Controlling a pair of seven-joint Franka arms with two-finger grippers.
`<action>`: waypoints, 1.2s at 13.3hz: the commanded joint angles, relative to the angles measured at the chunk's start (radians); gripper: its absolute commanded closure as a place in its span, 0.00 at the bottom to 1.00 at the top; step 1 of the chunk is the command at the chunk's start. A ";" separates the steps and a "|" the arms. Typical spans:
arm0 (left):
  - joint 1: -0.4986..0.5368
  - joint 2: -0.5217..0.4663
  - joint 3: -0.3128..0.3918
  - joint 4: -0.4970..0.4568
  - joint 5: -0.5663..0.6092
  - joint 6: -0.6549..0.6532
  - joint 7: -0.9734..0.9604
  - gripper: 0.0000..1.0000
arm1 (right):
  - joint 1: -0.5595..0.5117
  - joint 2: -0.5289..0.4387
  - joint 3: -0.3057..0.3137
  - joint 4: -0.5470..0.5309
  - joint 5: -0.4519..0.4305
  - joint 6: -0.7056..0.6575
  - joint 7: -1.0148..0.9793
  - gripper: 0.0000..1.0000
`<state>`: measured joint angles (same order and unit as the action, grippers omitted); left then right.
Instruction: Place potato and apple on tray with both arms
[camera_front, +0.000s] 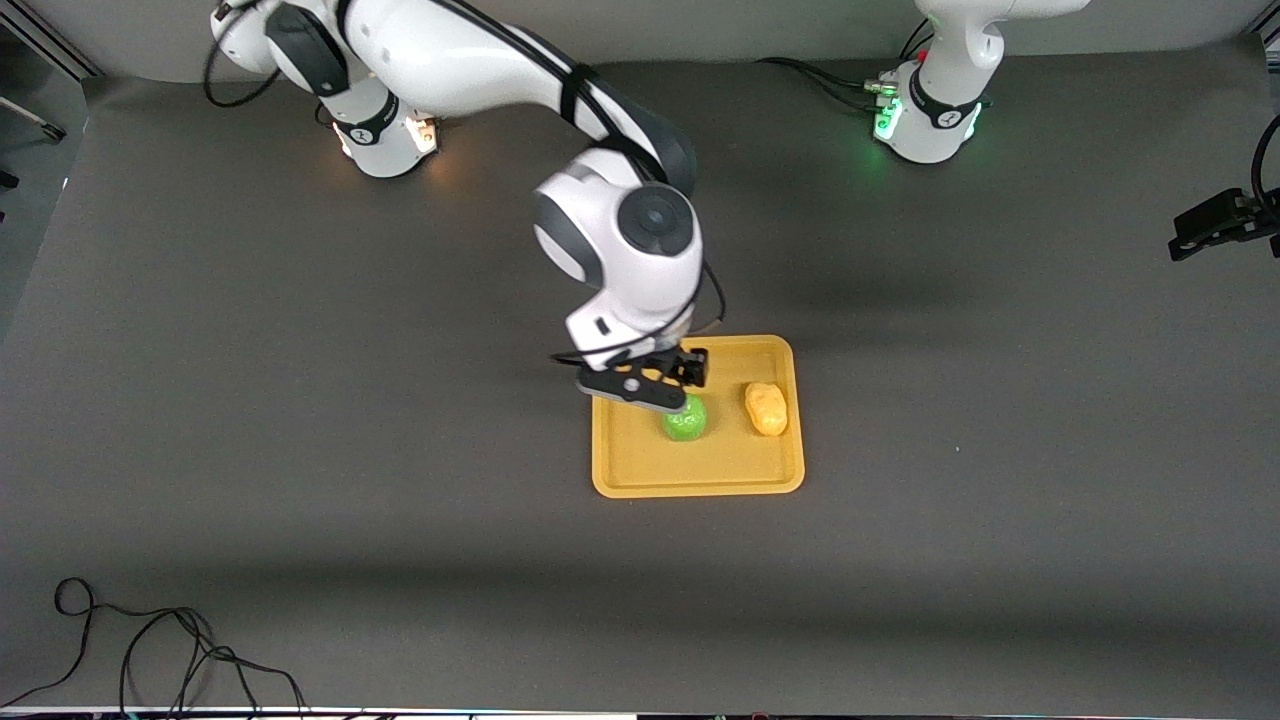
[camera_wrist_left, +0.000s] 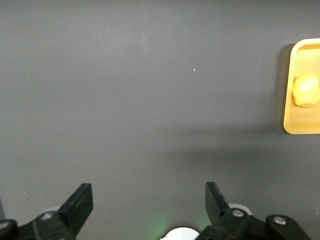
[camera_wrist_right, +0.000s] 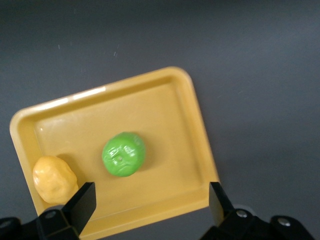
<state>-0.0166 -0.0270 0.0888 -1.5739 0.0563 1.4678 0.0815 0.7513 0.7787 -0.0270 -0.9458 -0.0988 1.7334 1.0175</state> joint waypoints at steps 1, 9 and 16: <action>-0.014 0.013 -0.001 0.032 -0.007 -0.017 -0.002 0.00 | -0.102 -0.140 0.007 -0.054 -0.002 -0.104 -0.190 0.00; 0.000 0.007 0.003 0.034 -0.064 -0.001 0.007 0.00 | -0.384 -0.531 0.002 -0.387 -0.004 -0.219 -0.730 0.00; 0.012 0.009 0.005 0.061 -0.098 0.003 0.014 0.00 | -0.682 -0.759 0.015 -0.703 0.065 -0.060 -0.986 0.00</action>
<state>-0.0114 -0.0244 0.0916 -1.5315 -0.0192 1.4748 0.0813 0.1244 0.0898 -0.0287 -1.5524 -0.0528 1.6301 0.0928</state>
